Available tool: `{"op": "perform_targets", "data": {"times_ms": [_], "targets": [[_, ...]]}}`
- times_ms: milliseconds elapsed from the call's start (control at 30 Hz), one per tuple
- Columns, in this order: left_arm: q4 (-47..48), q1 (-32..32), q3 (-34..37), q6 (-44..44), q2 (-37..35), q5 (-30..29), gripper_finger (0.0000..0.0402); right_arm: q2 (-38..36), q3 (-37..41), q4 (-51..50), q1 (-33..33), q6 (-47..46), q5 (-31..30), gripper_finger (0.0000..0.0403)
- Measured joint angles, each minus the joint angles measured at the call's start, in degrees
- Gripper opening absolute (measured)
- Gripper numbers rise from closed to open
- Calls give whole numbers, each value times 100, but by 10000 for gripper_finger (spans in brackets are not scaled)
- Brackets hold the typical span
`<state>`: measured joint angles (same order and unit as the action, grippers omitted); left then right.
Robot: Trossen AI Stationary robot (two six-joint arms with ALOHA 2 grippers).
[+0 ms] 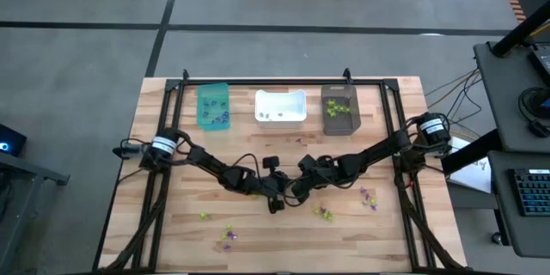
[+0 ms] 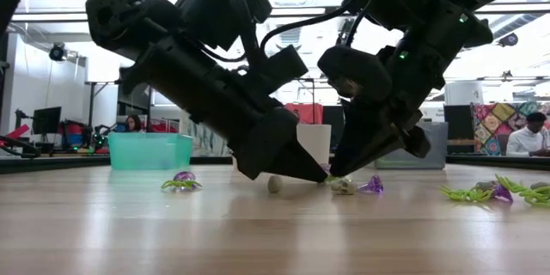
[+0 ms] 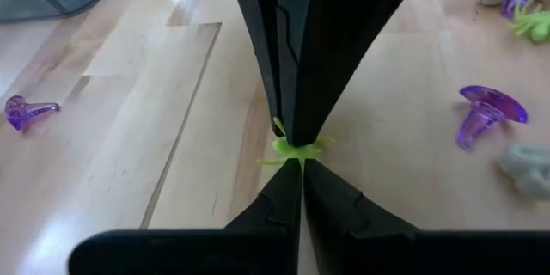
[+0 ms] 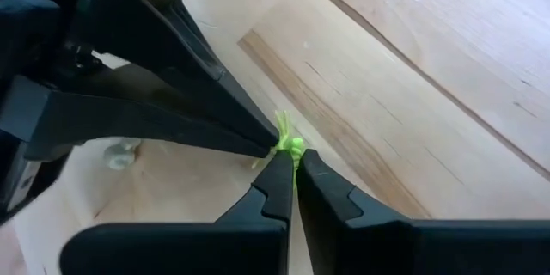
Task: Sort Halloween decoration
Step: Put the green spider toy into the black bin
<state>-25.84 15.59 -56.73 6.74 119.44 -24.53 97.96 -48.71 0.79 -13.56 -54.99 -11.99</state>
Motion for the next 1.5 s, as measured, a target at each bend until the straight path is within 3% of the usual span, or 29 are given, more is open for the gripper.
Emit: {"op": "perform_targets", "data": {"times_ms": [400,867,1100,1500], "targets": [[1303,85,0,2,-754,-749,0,-309,-2,-47,0,320,-132,8],[2579,533,-9,-2,-2298,-1663,0,-1141,-2,-120,316,1140,-461,8],[2968,801,-11,-2,-3000,-1912,0,-1906,-254,-1040,1116,1907,-472,8],[3010,901,-13,20,-3203,-1912,0,-2326,-1050,-4495,3566,2574,-811,8]]}}
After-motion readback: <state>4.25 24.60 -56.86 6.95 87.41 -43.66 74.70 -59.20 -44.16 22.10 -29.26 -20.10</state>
